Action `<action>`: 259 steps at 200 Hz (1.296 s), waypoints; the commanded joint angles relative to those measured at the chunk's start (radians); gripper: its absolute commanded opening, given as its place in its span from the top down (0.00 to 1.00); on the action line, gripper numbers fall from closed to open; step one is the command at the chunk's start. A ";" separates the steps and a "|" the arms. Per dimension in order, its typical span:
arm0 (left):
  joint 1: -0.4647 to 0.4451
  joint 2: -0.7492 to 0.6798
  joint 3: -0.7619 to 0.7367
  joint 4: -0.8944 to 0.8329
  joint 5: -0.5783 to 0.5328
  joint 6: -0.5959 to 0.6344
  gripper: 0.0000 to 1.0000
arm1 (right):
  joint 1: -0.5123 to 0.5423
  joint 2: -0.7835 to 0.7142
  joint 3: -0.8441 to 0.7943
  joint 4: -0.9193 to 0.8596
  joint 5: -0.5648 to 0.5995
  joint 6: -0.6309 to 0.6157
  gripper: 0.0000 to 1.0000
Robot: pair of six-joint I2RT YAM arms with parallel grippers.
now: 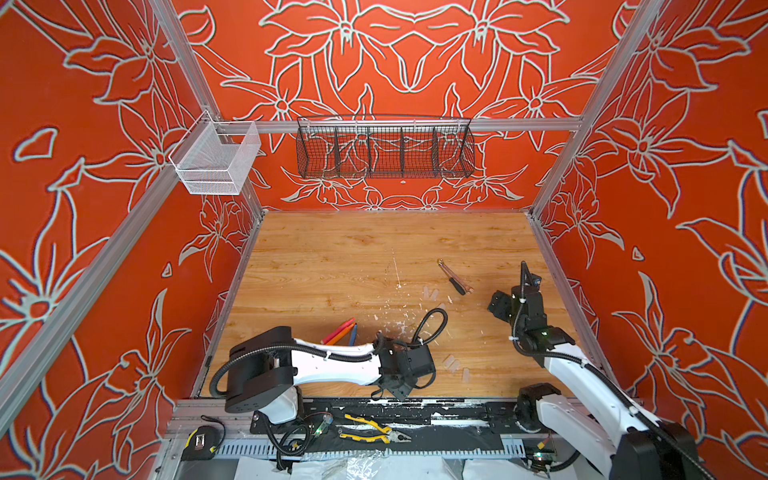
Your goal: Insert the pens into the pen caps
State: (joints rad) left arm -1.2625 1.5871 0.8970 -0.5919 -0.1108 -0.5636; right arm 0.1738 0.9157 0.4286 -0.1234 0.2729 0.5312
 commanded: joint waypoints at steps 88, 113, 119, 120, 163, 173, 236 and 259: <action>-0.003 0.046 0.024 -0.056 -0.029 -0.059 0.72 | 0.097 0.120 0.110 -0.031 0.151 -0.007 0.18; -0.003 0.061 0.024 -0.063 -0.035 -0.065 0.76 | 0.111 0.127 0.114 -0.033 0.167 -0.009 0.19; -0.003 0.063 0.024 -0.063 -0.036 -0.065 0.76 | 0.113 0.128 0.116 -0.033 0.170 -0.010 0.19; -0.003 0.065 0.024 -0.063 -0.036 -0.066 0.76 | 0.114 0.128 0.116 -0.033 0.171 -0.010 0.19; -0.003 0.102 0.027 -0.045 -0.029 -0.061 0.82 | 0.127 0.125 0.114 -0.034 0.183 -0.014 0.19; -0.003 0.110 0.028 -0.042 -0.029 -0.061 0.83 | 0.131 0.122 0.112 -0.034 0.186 -0.013 0.19; -0.002 0.069 0.044 -0.069 -0.058 -0.062 0.94 | 0.134 0.077 0.117 -0.092 0.187 0.005 0.18; 0.009 0.006 0.110 -0.166 -0.138 -0.072 0.99 | 0.136 -0.007 0.160 -0.232 0.157 0.067 0.18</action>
State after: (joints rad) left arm -1.2633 1.6524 0.9535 -0.6403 -0.1547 -0.6090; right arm 0.3031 0.9901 0.5186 -0.2012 0.4332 0.5282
